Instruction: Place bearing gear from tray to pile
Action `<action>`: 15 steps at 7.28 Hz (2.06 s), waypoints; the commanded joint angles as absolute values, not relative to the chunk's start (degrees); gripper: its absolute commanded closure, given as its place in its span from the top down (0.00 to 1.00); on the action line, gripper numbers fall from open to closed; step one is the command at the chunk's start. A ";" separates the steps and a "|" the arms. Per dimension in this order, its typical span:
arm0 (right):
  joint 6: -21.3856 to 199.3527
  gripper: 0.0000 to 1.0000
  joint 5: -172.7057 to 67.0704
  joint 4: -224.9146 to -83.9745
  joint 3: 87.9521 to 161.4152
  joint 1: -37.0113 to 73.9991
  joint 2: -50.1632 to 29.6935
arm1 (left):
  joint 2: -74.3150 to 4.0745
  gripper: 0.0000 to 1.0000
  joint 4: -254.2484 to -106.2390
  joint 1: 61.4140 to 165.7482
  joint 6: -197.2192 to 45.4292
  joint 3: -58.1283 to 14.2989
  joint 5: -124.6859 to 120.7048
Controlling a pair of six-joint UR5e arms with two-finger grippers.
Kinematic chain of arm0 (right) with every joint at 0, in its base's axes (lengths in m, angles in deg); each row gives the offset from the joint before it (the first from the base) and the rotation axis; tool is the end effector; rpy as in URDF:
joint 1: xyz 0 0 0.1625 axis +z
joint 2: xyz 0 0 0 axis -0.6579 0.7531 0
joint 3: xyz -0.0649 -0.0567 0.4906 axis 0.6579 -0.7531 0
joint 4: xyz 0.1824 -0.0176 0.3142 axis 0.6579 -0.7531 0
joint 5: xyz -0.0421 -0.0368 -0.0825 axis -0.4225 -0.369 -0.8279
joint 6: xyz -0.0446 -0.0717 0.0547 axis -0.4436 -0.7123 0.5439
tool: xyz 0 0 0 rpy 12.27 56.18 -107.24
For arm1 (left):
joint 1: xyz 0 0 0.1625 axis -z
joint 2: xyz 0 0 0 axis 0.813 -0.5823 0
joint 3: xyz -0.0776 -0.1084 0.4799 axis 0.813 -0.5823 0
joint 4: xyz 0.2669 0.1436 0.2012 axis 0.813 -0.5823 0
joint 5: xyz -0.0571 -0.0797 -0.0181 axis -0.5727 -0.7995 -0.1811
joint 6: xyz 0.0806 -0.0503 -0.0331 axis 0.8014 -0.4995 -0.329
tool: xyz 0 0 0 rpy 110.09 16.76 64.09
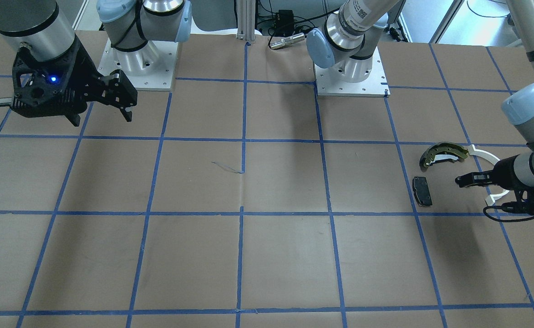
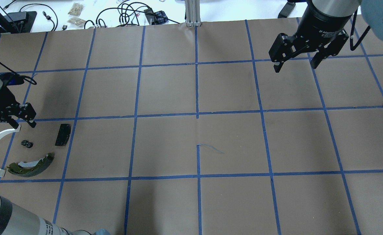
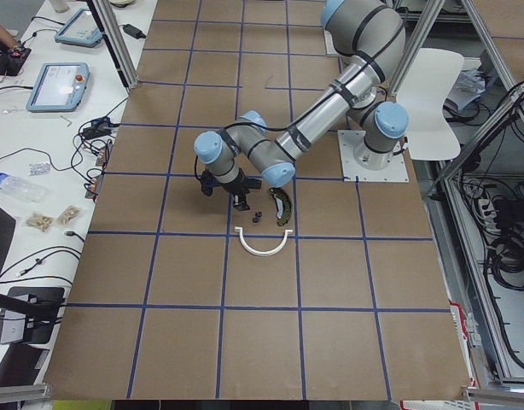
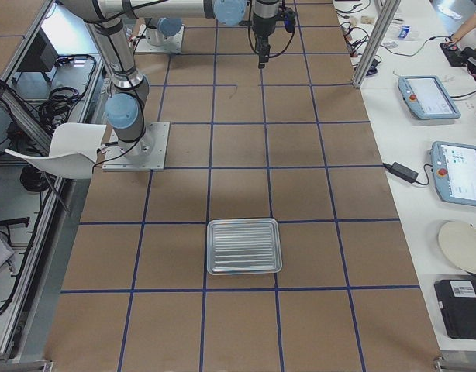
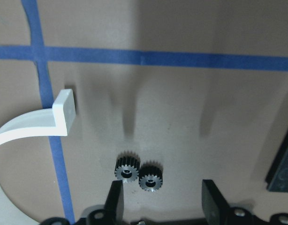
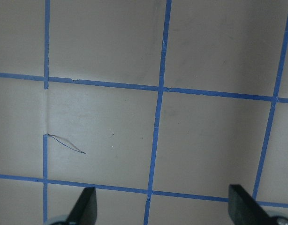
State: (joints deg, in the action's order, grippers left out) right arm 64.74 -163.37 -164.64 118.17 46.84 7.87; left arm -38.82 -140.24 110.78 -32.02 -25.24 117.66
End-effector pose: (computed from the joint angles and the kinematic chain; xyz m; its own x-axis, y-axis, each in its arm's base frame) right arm 0.1215 -0.4580 0.5661 -0.9941 -0.0985 -0.0463 -0.0995 0.9948 0.0209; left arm 0.2162 -0.5406 0.3427 -0.9982 -0.0603 -0.0030 -0.0588 0.9593 0.2762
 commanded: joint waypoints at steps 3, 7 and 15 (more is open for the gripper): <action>61.42 1.00 -163.20 -165.94 118.44 46.84 7.41 | -29.35 0.82 -148.78 129.30 -52.67 -17.43 110.60; 62.37 1.00 -163.47 -165.59 117.73 47.46 7.67 | -21.60 1.00 -148.69 147.16 -64.83 -20.14 110.33; 66.42 1.00 -162.41 -165.77 117.64 47.28 7.41 | -15.53 1.00 -151.94 143.16 -59.85 -23.23 110.16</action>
State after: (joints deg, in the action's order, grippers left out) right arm 66.67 -162.68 -165.74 117.69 47.49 7.46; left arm -15.63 -151.80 143.97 -60.76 -23.22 110.36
